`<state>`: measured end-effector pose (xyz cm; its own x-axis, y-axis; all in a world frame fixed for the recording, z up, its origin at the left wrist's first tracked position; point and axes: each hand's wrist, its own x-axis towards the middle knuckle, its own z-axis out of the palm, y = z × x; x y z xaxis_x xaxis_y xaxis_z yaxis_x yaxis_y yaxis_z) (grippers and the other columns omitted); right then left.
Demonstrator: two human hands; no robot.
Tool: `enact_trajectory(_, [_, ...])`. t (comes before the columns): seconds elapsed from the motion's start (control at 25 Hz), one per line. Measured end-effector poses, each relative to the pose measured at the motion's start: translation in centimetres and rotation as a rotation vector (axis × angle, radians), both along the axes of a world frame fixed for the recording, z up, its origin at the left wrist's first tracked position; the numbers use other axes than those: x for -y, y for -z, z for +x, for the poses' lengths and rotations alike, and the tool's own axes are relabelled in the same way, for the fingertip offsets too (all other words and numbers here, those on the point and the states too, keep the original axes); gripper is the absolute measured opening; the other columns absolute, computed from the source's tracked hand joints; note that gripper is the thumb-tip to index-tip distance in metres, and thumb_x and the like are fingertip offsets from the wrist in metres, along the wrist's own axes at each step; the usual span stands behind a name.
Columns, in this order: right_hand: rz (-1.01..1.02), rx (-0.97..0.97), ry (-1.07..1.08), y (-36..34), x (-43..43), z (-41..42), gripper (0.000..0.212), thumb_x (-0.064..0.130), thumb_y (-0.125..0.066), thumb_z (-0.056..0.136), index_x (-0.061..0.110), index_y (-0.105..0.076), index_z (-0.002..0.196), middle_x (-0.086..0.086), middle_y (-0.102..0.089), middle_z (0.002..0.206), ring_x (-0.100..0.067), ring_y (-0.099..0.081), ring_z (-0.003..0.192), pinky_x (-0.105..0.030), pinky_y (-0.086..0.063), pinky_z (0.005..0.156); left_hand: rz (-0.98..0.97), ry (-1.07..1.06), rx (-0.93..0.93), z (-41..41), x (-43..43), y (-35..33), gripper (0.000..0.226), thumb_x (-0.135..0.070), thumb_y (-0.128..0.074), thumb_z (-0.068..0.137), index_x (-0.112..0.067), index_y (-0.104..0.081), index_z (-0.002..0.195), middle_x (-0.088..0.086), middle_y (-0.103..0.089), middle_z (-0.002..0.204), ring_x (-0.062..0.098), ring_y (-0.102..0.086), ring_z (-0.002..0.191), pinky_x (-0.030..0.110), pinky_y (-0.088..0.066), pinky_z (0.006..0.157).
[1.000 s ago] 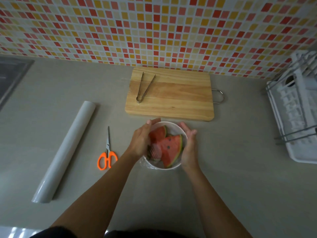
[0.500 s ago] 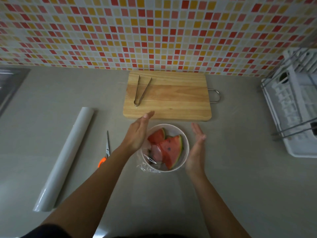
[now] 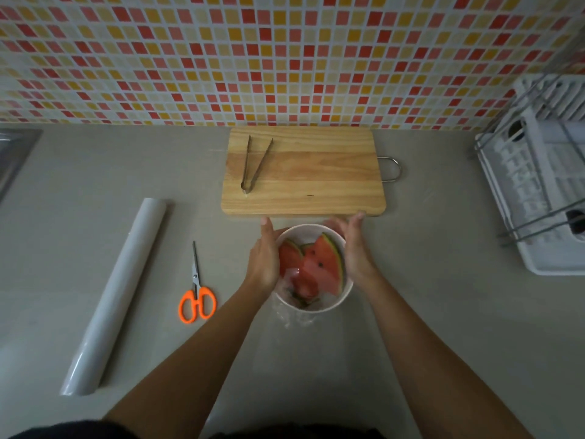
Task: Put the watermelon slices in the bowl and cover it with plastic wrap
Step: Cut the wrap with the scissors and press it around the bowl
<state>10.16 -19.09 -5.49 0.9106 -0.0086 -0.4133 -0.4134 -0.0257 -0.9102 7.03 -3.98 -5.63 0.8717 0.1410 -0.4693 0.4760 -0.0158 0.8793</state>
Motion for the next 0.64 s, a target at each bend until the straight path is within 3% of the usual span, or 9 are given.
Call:
enact_trajectory(0.12, [-0.096,0.246,0.142,-0.4,2.8,0.4,0.094,0.097,-0.007,0.054,0.044,-0.058,0.113,0.01,-0.056,0.131,-0.001,-0.044,0.123,-0.027,-0.023,0.108,0.187,-0.086,0.053,-3.1,0.7,0.0,0.075,-0.064,-0.005,0.092,-0.025,-0.058,0.129,0.005,-0.058,0.132,0.018,-0.049,0.124,0.028,-0.033,0.102])
enact_trajectory(0.24, [-0.129,0.301,-0.197,-0.4,3.5,-1.1,0.079,0.092,-0.004,0.063,0.056,-0.057,0.109,0.009,-0.047,0.14,-0.008,-0.035,0.135,-0.037,-0.021,0.115,0.215,0.044,0.216,-2.0,-0.7,-1.1,0.063,-0.055,-0.01,0.095,-0.027,-0.048,0.138,-0.013,-0.046,0.139,-0.009,-0.033,0.122,0.005,-0.021,0.096])
enact_trajectory(0.32, [-0.172,0.275,-0.339,-0.5,2.9,-1.9,0.076,0.091,-0.003,0.063,0.059,-0.055,0.109,0.009,-0.052,0.134,-0.014,-0.046,0.128,-0.045,-0.033,0.111,0.158,0.206,0.245,-0.8,-1.0,-1.3,0.059,-0.052,-0.014,0.096,-0.027,-0.054,0.133,-0.018,-0.049,0.131,-0.013,-0.037,0.119,-0.007,-0.024,0.086])
enact_trajectory(0.44, [-0.201,0.3,-0.284,-0.7,2.1,-2.0,0.078,0.089,-0.005,0.067,0.051,-0.056,0.111,0.016,-0.059,0.119,-0.006,-0.056,0.113,-0.044,-0.044,0.103,0.143,0.282,0.246,-0.4,-0.4,-0.6,0.058,-0.052,-0.015,0.098,-0.028,-0.06,0.126,-0.006,-0.061,0.124,0.005,-0.052,0.118,0.006,-0.034,0.09])
enact_trajectory(0.64, [-0.329,0.336,-0.283,-0.9,1.6,-1.7,0.093,0.086,-0.003,0.071,0.031,-0.06,0.118,0.015,-0.058,0.116,-0.009,-0.056,0.112,-0.032,-0.045,0.099,0.099,0.178,0.212,-0.2,0.1,0.3,0.054,-0.049,-0.016,0.099,-0.035,-0.067,0.113,-0.003,-0.069,0.11,0.0,-0.059,0.103,0.021,-0.042,0.088])
